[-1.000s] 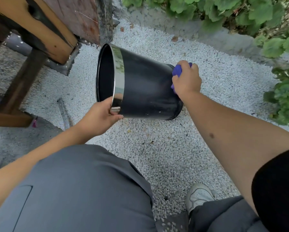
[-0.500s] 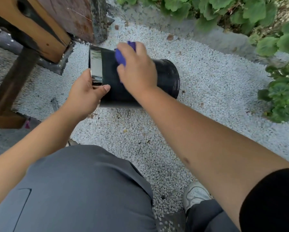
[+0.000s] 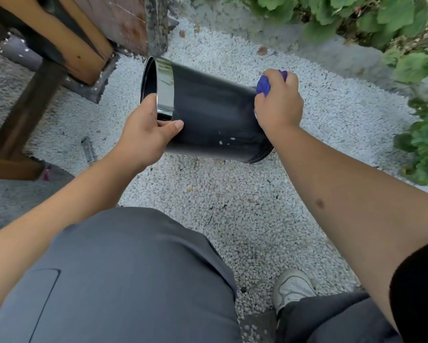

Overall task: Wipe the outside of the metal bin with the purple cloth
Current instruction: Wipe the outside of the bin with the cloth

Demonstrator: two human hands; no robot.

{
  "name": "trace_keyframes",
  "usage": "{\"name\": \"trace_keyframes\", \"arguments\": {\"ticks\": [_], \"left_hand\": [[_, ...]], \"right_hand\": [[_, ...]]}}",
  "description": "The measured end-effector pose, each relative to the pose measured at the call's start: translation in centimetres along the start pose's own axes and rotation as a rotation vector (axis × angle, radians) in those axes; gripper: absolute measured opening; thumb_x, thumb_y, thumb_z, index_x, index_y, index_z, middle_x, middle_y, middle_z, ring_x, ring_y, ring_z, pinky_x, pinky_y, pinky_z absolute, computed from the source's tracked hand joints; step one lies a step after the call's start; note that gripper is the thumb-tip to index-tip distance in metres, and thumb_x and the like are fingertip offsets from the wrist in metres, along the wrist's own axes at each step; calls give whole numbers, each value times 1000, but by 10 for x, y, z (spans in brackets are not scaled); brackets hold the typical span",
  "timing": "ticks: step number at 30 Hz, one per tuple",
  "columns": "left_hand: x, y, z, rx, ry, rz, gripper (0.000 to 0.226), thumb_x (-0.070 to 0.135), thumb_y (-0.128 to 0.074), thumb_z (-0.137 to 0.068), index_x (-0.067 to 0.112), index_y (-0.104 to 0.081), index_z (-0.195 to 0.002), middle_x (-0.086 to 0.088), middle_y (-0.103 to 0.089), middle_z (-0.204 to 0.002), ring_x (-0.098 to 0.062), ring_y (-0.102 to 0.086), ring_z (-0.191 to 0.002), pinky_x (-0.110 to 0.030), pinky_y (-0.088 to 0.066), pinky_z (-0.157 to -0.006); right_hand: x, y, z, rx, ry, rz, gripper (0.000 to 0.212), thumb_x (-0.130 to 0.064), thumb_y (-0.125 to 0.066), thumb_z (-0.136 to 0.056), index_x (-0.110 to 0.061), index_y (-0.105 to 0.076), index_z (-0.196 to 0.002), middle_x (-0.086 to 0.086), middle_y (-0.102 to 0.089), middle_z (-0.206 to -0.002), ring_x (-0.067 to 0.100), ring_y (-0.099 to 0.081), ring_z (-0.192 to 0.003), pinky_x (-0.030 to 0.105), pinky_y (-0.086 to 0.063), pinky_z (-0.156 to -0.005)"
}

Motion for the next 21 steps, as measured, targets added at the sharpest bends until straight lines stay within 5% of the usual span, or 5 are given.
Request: {"name": "trace_keyframes", "arguments": {"ticks": [9, 12, 14, 17, 21], "left_hand": [[44, 22, -22, 154, -40, 138, 26, 11, -66, -82, 3, -68, -107, -11, -75, -102, -22, -70, -92, -45, -55, -92], [50, 13, -26, 45, -92, 215, 27, -8, -56, -85, 4, -60, -109, 4, -73, -93, -7, -67, -86, -27, -53, -81], [48, 2, -19, -55, -156, 178, 47, -21, -49, -86, -2, -47, -130, -4, -67, -112, -4, -64, -100, -21, -49, -87], [31, 3, -16, -60, -153, 236, 57, -9, -52, -89, 3, -37, -142, -10, -60, -129, -13, -59, -114, -29, -46, -100], [8, 16, -17, -22, -111, 269, 51, -4, -51, -90, 11, -42, -138, 3, -67, -125, -13, -62, -118, -26, -48, -97]], "right_hand": [[-107, 45, -4, 19, 156, -471, 37, -4, -54, -81, -26, -63, -109, -1, -46, -107, 5, -62, -45, 17, -46, -35], [-155, 42, 30, 21, 331, -455, 38, -12, -58, -77, -28, -63, -111, -1, -50, -106, -1, -62, -61, 16, -48, -48], [-165, 31, 50, 23, 405, -335, 44, -17, -62, -76, -27, -62, -119, 3, -52, -115, 15, -60, -83, 28, -49, -63], [-152, 17, 54, 46, 399, -252, 47, -17, -63, -76, -23, -61, -123, 10, -53, -119, 32, -59, -91, 39, -50, -68], [-108, 11, 32, 85, 312, -115, 41, -17, -60, -78, -25, -62, -119, 9, -54, -115, 31, -57, -85, 35, -48, -65]]}}
Point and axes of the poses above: each hand's wrist, its own z-axis away from the middle knuckle, its own y-axis out of the back of the hand, x = y × z, the point moved 5 cm from there along -z, towards the middle knuckle
